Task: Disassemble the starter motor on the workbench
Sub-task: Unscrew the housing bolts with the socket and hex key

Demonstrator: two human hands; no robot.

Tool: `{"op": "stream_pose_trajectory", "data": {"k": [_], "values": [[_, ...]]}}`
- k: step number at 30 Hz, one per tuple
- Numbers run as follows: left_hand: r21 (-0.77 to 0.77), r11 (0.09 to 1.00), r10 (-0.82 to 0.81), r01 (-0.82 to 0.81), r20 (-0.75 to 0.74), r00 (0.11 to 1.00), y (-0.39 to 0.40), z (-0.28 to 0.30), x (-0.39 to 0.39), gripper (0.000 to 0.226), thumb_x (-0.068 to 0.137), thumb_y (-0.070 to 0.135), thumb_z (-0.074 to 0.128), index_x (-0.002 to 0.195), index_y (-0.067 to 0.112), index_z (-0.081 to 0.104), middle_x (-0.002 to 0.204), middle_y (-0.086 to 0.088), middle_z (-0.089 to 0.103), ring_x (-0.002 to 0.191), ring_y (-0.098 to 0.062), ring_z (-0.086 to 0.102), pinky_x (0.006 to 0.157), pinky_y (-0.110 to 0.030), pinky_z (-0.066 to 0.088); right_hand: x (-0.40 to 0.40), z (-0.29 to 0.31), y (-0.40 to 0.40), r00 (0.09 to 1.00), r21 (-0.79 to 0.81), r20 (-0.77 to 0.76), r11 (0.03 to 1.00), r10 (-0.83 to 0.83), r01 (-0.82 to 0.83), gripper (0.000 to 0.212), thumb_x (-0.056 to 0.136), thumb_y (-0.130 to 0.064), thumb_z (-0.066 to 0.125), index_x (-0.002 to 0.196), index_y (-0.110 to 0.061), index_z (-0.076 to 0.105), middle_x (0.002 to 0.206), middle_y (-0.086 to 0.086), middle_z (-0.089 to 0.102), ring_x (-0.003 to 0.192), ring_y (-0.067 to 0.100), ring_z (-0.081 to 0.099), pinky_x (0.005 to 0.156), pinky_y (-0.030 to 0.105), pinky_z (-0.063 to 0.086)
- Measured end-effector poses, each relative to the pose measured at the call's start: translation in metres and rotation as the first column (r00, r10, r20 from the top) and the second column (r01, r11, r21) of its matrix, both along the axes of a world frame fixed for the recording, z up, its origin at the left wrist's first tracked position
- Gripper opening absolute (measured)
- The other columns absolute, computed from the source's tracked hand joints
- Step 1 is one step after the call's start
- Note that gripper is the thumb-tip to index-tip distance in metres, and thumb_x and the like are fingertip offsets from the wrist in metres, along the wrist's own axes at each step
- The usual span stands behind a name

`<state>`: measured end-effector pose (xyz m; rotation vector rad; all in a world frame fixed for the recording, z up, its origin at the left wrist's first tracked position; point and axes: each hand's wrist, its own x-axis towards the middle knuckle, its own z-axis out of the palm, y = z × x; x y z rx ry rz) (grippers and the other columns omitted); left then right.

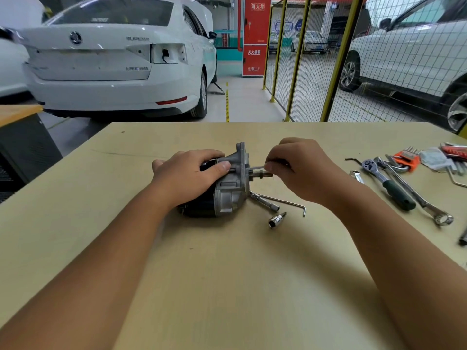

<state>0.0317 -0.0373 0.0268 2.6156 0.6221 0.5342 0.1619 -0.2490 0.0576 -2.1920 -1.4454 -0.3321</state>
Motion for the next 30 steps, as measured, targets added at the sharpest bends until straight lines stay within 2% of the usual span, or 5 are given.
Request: {"op": "stream_pose_trajectory", "data": {"k": [7, 13, 19, 26, 30], "values": [[0.002, 1.000, -0.003, 0.003, -0.005, 1.000, 0.0006, 0.0018, -0.0021, 0.063, 0.073, 0.088, 0.035, 0.128, 0.064, 0.053, 0.127, 0.026, 0.064, 0.126, -0.013, 0.052, 0.091, -0.041, 0.023, -0.0014, -0.0016, 0.0009, 0.988, -0.047, 0.107, 0.992, -0.109, 0.115, 0.005, 0.093, -0.033, 0.066, 0.091, -0.030, 0.067, 0.088, -0.016, 0.055, 0.087, 0.014, 0.051, 0.080, 0.039, 0.041], [0.002, 1.000, -0.003, 0.003, 0.000, 1.000, -0.0002, 0.0003, -0.0009, 0.061, 0.076, 0.087, 0.029, 0.127, 0.064, 0.053, 0.127, 0.026, 0.064, 0.127, -0.011, 0.051, 0.090, -0.041, 0.021, -0.0023, -0.0028, -0.0008, 0.999, -0.051, -0.035, 0.999, -0.021, 0.019, 0.007, 0.095, -0.025, 0.065, 0.096, -0.022, 0.072, 0.082, -0.002, 0.067, 0.078, 0.020, 0.059, 0.071, 0.036, 0.049], [-0.010, 1.000, 0.004, -0.004, -0.002, 1.000, -0.0004, 0.0016, -0.0011, 0.061, 0.075, 0.086, 0.029, 0.126, 0.064, 0.054, 0.126, 0.026, 0.064, 0.126, -0.011, 0.052, 0.091, -0.041, 0.022, -0.0002, -0.0011, -0.0007, 1.000, -0.042, 0.000, 0.999, -0.009, 0.009, 0.012, 0.095, -0.016, 0.064, 0.096, -0.011, 0.076, 0.086, 0.004, 0.064, 0.079, 0.018, 0.053, 0.069, 0.026, 0.032], [-0.012, 1.000, 0.003, -0.003, -0.011, 1.000, -0.0011, 0.0027, -0.0024, 0.062, 0.073, 0.086, 0.036, 0.128, 0.062, 0.055, 0.126, 0.026, 0.064, 0.126, -0.013, 0.053, 0.092, -0.042, 0.023, -0.0028, -0.0012, 0.0007, 0.988, -0.045, 0.100, 0.992, -0.115, 0.120, 0.005, 0.089, -0.030, 0.072, 0.090, -0.024, 0.072, 0.086, -0.013, 0.059, 0.090, 0.019, 0.054, 0.082, 0.042, 0.046], [0.007, 1.000, 0.008, -0.008, -0.013, 1.000, -0.0012, 0.0028, -0.0029, 0.066, 0.072, 0.087, 0.037, 0.130, 0.061, 0.055, 0.129, 0.024, 0.063, 0.128, -0.015, 0.052, 0.091, -0.041, 0.022, -0.0036, -0.0033, 0.0013, 0.996, 0.026, 0.016, 0.996, -0.087, 0.086, 0.014, 0.086, -0.025, 0.076, 0.088, -0.022, 0.063, 0.082, -0.012, 0.058, 0.079, 0.017, 0.054, 0.071, 0.035, 0.046]]}}
